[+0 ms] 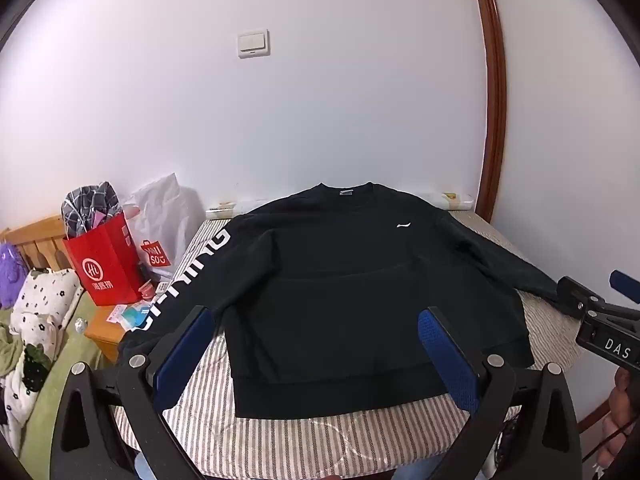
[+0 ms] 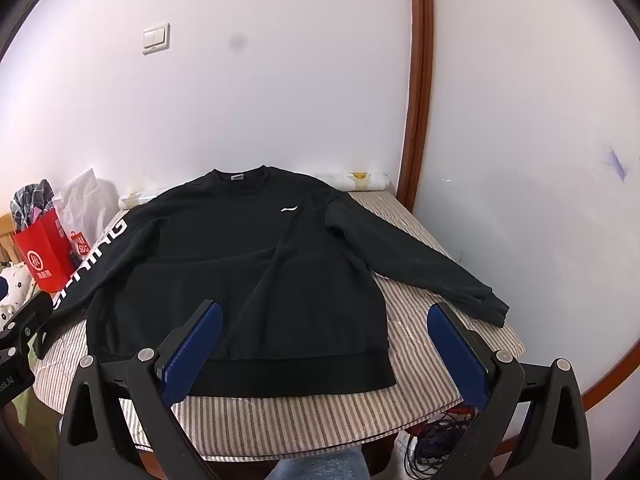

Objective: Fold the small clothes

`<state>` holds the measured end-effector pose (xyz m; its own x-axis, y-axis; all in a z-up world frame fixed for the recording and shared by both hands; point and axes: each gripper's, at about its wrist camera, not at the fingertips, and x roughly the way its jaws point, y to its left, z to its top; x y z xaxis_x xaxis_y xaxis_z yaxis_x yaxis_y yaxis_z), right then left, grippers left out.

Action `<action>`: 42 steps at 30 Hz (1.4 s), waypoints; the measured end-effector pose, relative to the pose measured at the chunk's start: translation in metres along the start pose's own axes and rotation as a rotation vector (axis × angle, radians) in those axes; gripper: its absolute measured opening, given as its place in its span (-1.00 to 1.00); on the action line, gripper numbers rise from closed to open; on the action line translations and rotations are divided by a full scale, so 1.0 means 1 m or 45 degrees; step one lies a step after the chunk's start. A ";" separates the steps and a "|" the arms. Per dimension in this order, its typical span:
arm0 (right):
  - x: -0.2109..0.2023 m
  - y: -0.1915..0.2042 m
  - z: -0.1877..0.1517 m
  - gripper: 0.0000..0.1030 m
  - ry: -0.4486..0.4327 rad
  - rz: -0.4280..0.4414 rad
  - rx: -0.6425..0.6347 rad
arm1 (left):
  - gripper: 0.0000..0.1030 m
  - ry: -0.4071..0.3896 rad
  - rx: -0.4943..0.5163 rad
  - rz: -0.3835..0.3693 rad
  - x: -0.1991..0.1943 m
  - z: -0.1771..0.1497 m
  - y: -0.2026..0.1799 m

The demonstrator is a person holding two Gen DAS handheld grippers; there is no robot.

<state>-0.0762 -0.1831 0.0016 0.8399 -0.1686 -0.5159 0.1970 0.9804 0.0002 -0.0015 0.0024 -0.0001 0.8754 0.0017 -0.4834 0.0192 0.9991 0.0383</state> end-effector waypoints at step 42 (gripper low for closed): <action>-0.002 0.017 -0.001 0.96 -0.027 -0.005 -0.062 | 0.99 0.014 -0.033 -0.032 0.002 0.001 0.017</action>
<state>-0.0748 -0.1662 0.0016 0.8499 -0.1741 -0.4973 0.1759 0.9834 -0.0437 0.0005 0.0189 0.0003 0.8694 -0.0231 -0.4935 0.0286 0.9996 0.0037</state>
